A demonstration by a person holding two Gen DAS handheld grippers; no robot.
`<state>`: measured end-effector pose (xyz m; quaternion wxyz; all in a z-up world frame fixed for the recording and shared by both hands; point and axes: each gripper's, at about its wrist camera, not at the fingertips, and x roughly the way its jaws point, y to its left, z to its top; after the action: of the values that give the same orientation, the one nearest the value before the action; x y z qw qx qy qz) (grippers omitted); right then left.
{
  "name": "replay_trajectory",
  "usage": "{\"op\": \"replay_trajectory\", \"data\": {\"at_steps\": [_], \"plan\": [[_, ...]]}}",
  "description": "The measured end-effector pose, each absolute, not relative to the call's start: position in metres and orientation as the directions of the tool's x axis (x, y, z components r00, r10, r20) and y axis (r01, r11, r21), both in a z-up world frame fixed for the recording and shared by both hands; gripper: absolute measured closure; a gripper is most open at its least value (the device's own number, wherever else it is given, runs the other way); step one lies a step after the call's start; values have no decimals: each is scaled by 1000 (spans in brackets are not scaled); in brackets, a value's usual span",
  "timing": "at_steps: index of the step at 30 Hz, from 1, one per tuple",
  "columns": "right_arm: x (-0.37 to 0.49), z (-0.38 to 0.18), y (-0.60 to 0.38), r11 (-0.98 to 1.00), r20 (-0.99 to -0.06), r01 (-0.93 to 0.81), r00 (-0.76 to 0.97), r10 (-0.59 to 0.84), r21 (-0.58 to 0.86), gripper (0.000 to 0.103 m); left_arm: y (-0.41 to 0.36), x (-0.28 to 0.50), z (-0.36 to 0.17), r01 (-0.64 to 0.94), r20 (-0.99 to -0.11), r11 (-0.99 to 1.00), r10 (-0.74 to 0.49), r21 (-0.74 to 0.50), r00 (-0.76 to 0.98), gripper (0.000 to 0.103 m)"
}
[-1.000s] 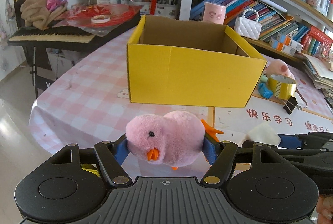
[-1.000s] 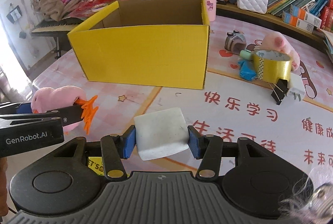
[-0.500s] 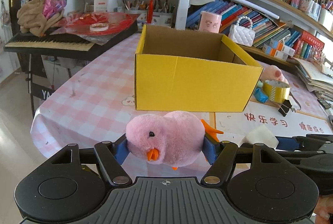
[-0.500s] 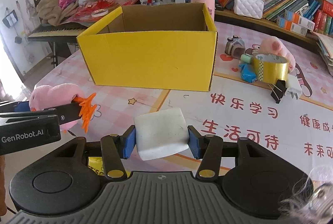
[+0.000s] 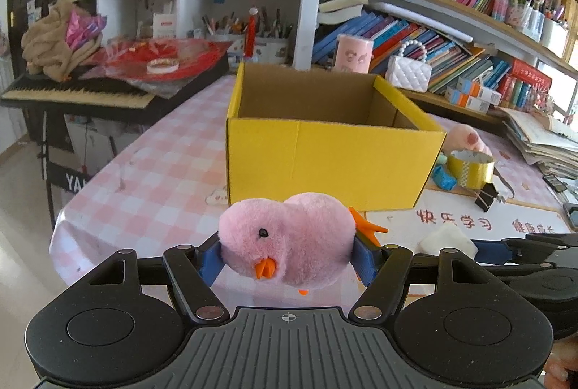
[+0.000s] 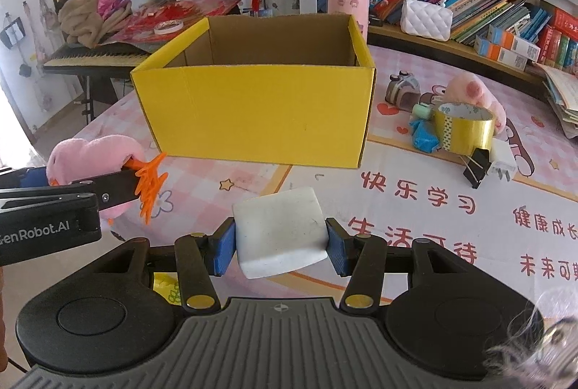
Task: Organize objects
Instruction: 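Carry the pink chick in the left tool while the right tool carries the foam block to the yellow box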
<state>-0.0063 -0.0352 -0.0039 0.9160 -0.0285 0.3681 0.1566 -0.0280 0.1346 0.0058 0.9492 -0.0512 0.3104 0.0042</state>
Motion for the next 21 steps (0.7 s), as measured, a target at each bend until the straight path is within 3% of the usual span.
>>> {"op": "replay_trajectory", "data": {"at_steps": [7,21], "plan": [[-4,9,-35,950,-647,-310,715,264,45,55,131,-27,23,-22,-529,995,-31,-93,848,33],[38,52,-35,924,-480,-382,810,336,1,55,127,14,57,-60,-400,994,20,-88,916,33]]}}
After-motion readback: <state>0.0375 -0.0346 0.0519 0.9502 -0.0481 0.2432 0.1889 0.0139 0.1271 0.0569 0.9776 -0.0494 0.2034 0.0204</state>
